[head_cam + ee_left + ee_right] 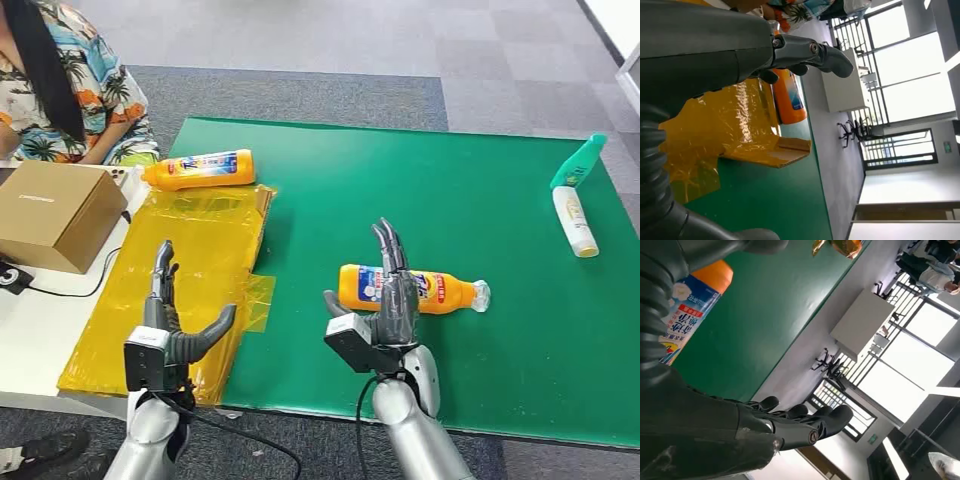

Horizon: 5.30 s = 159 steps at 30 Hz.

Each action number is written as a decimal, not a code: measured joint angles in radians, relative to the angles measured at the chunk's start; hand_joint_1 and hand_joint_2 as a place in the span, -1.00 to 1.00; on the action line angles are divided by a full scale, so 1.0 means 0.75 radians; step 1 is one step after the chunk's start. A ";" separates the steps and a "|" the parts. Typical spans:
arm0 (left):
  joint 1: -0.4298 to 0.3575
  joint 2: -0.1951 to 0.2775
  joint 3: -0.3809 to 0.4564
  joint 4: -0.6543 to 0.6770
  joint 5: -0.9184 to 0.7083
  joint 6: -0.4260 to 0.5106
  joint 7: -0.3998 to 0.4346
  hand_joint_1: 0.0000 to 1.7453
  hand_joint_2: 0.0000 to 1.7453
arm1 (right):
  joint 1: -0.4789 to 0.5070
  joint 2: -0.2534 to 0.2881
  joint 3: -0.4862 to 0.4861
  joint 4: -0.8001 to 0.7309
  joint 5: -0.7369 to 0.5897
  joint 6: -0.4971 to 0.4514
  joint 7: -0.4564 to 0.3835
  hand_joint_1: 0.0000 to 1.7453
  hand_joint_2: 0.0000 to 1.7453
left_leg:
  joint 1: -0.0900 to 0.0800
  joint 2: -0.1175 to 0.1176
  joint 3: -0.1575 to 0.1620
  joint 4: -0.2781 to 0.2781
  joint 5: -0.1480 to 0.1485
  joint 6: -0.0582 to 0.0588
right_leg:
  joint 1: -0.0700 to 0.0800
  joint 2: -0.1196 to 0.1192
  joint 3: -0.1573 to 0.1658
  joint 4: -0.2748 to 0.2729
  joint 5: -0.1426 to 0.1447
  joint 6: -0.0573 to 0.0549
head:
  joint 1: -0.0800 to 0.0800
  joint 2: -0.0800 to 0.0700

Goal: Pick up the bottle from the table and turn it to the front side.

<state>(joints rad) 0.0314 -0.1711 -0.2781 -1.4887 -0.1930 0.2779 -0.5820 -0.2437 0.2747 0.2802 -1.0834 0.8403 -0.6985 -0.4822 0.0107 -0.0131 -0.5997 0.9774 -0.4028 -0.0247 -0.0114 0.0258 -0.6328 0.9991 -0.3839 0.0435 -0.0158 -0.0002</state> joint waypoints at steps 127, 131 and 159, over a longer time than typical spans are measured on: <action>-0.124 -0.018 -0.146 0.029 0.148 -0.322 -0.056 -1.00 1.00 | -0.180 -0.207 0.479 0.235 -0.217 0.061 -0.084 1.00 1.00 | 0.000 0.000 0.000 0.000 0.001 0.002 | 0.000 0.000 0.000 -0.001 0.001 0.002 | 0.000 0.000; -0.128 -0.013 -0.153 0.029 0.182 -0.356 -0.068 -1.00 1.00 | -0.180 -0.218 0.501 0.214 -0.239 0.081 -0.109 1.00 1.00 | 0.000 0.000 0.000 0.000 0.001 0.002 | 0.000 0.000 0.000 -0.001 0.001 0.002 | 0.000 0.000; -0.124 0.012 -0.152 0.035 0.342 -0.544 -0.086 1.00 1.00 | -0.183 -0.293 0.607 0.153 -0.300 0.183 -0.157 1.00 1.00 | 0.000 0.000 0.000 0.000 0.001 0.002 | 0.000 0.000 -0.001 -0.001 0.001 0.002 | 0.000 0.000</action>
<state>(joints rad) -0.0619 -0.1621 -0.3924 -1.4625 0.0637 -0.1302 -0.6466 -0.3806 0.0552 0.7351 -0.9685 0.6152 -0.5615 -0.6002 0.0104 -0.0131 -0.5999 0.9776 -0.4024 -0.0232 -0.0116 0.0258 -0.6332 0.9985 -0.3828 0.0447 -0.0157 -0.0004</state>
